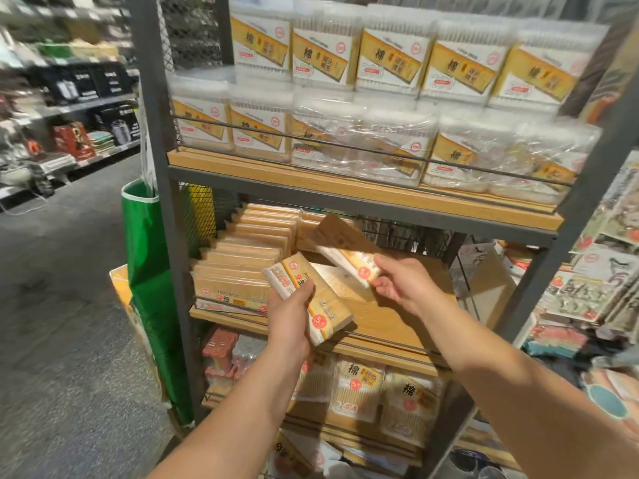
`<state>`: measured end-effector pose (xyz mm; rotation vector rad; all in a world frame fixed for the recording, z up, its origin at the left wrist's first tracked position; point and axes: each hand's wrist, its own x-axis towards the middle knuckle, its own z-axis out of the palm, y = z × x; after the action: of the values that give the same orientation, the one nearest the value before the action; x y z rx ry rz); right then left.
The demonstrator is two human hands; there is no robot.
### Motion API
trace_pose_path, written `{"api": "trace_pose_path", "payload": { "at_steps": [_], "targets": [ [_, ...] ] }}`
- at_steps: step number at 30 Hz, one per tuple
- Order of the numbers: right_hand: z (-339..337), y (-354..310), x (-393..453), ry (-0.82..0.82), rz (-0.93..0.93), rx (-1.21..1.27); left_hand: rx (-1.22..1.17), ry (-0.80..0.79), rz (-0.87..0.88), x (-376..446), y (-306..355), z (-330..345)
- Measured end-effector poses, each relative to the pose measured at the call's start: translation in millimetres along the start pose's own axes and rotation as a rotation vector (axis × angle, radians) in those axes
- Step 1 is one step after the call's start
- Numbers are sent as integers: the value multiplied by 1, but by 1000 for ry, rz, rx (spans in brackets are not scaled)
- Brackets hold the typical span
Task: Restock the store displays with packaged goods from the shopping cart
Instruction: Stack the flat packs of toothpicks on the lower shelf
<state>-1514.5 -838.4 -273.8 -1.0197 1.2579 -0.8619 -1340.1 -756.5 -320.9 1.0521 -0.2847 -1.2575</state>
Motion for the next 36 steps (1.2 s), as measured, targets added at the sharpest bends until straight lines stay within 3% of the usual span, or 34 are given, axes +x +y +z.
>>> {"api": "trace_pose_path", "payload": {
  "at_steps": [3, 8, 10, 15, 22, 29, 32, 36],
  "targets": [
    [-5, 5, 33, 133, 9, -169, 47, -5, 47, -1, 3, -6],
    [9, 1, 74, 100, -169, -561, 82, -6, 59, 0, 0, -13],
    [15, 2, 89, 95, -182, -607, 93, 19, 56, 3, -1, -16],
    [29, 3, 109, 134, -167, -388, 87, 32, 58, 4, -3, -16],
    [34, 17, 133, 206, -172, -324, 67, 31, 69, -1, -1, -15],
    [33, 10, 99, 206, -99, -146, -9, 20, 43, -7, 1, -13],
    [34, 10, 56, 68, 13, -108, -103, 3, 26, -9, 3, -8],
    [33, 15, 4, -346, 106, -268, -229, -32, 32, -11, 3, 2]
  ]
}}
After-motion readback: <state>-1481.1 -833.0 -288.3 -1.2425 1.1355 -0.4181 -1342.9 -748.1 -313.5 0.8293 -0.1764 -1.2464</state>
